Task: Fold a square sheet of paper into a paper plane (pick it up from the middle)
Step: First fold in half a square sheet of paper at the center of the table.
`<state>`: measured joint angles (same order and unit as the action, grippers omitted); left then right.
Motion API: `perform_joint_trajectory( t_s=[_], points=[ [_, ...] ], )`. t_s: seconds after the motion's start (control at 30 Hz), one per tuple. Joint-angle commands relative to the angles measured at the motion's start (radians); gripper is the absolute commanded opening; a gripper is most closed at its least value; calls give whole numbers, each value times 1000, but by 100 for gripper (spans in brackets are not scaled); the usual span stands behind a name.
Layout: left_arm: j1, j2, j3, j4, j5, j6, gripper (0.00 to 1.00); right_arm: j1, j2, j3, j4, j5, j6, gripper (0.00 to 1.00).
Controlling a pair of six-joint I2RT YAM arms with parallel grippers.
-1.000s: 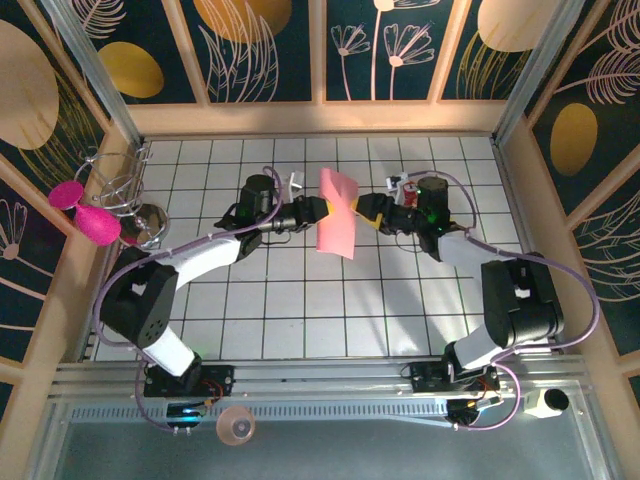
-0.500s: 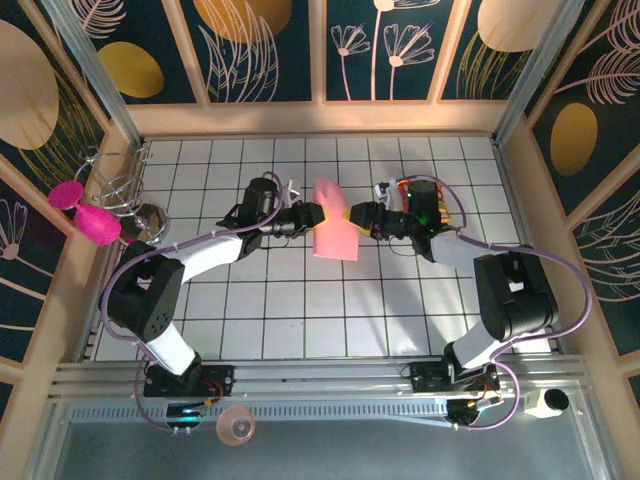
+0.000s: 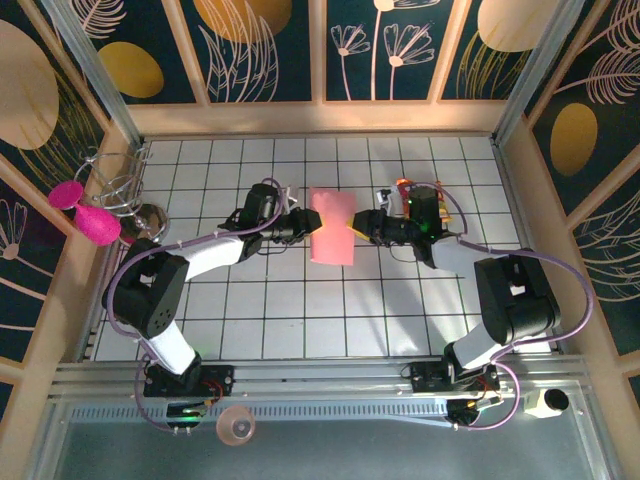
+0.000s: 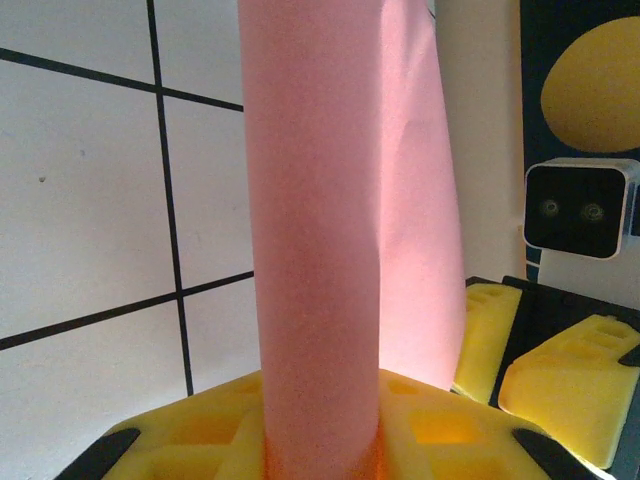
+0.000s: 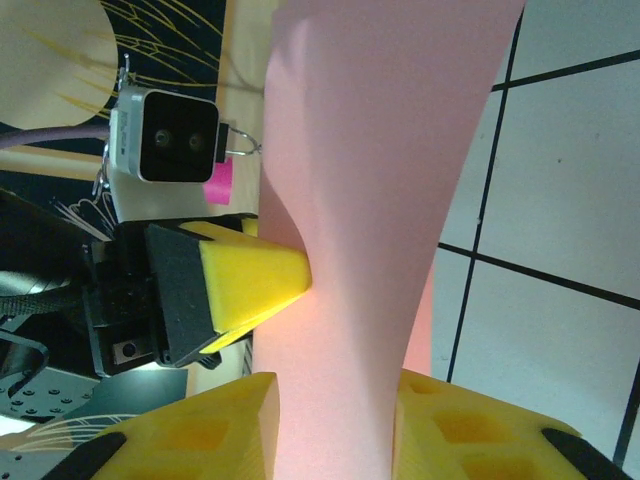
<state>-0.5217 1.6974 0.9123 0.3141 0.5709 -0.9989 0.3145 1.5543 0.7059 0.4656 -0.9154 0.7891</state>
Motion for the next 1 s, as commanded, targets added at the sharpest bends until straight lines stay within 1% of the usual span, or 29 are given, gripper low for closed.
perform_joint_trajectory(
  t_s=[0.0,0.17,0.3,0.37,0.53,0.77,0.87,0.97],
  points=[
    [6,10,-23,55,18,-36,26,30,18,-15,57,8,22,31],
    [6,11,-55,105,32,-74,26,42,20,-58,162,29,87,26],
    [9,10,-68,102,33,-74,27,42,10,-57,144,63,73,21],
    [10,10,-71,103,35,-73,27,42,9,-53,117,76,54,20],
    [10,-2,-75,123,51,-91,25,42,23,-66,133,78,71,25],
    [12,-25,-90,238,94,-174,24,42,56,-142,353,43,235,35],
    [12,-25,-92,247,98,-177,24,43,73,-155,434,23,289,36],
    [12,-17,-92,222,86,-163,24,43,75,-154,462,13,306,35]
  ],
)
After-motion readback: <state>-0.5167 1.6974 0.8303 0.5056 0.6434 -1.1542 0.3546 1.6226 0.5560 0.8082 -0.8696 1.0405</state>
